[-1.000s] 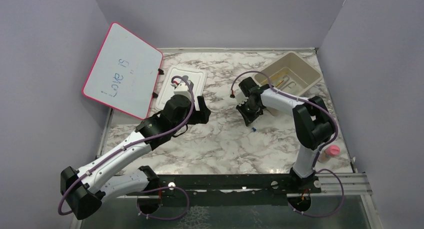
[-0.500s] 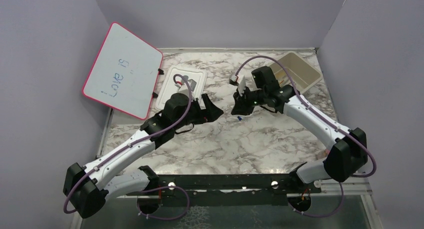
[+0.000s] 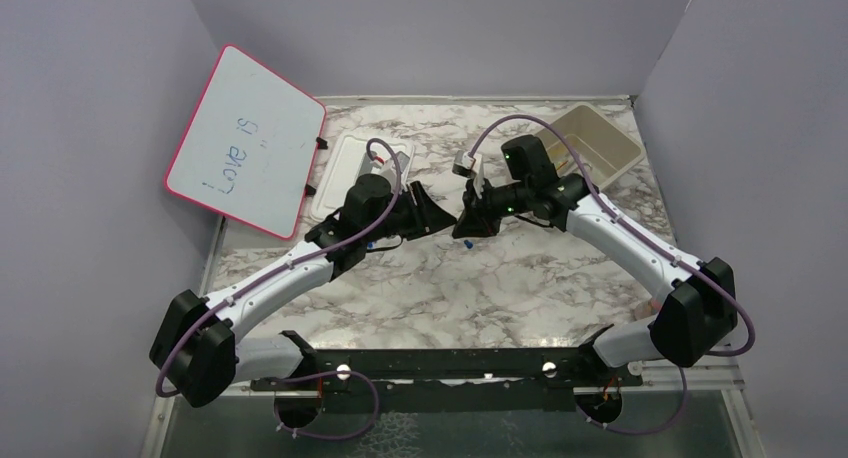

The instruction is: Organize the chemistry lab equipment

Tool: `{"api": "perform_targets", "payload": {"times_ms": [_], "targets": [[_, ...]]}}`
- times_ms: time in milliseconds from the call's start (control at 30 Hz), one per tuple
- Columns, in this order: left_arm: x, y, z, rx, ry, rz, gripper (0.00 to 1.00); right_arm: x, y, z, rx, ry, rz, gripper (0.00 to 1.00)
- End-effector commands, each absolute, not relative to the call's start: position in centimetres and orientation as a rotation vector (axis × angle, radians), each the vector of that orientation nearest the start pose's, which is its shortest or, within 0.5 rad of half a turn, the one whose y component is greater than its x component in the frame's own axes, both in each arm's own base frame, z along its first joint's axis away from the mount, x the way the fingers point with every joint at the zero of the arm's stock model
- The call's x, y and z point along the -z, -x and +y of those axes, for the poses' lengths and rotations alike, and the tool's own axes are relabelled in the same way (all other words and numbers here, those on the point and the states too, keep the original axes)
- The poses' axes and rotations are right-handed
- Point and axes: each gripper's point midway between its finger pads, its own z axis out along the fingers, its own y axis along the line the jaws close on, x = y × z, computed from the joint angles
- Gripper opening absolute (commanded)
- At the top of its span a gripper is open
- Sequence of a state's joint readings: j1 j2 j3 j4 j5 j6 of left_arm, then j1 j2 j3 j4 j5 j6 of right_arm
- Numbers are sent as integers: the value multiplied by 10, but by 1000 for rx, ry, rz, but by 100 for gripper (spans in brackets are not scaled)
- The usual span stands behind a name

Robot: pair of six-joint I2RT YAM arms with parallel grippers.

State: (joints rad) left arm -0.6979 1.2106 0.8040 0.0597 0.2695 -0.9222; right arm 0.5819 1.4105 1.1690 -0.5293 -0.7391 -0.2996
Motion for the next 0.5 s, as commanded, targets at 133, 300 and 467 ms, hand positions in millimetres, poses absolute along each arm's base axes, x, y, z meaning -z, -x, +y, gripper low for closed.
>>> {"api": "perform_targets", "payload": {"times_ms": [133,300,467], "targets": [[-234,-241,-320,1392,-19,2104,20,-212,-234,292,-1018,1311,1804,11],[-240,-241,-316,1387,-5,2078,9,-219,-238,290,-997,1269,1811,23],[-265,-251,-302,1398,63,1982,9,-257,-247,282,-928,1050,1750,56]]}}
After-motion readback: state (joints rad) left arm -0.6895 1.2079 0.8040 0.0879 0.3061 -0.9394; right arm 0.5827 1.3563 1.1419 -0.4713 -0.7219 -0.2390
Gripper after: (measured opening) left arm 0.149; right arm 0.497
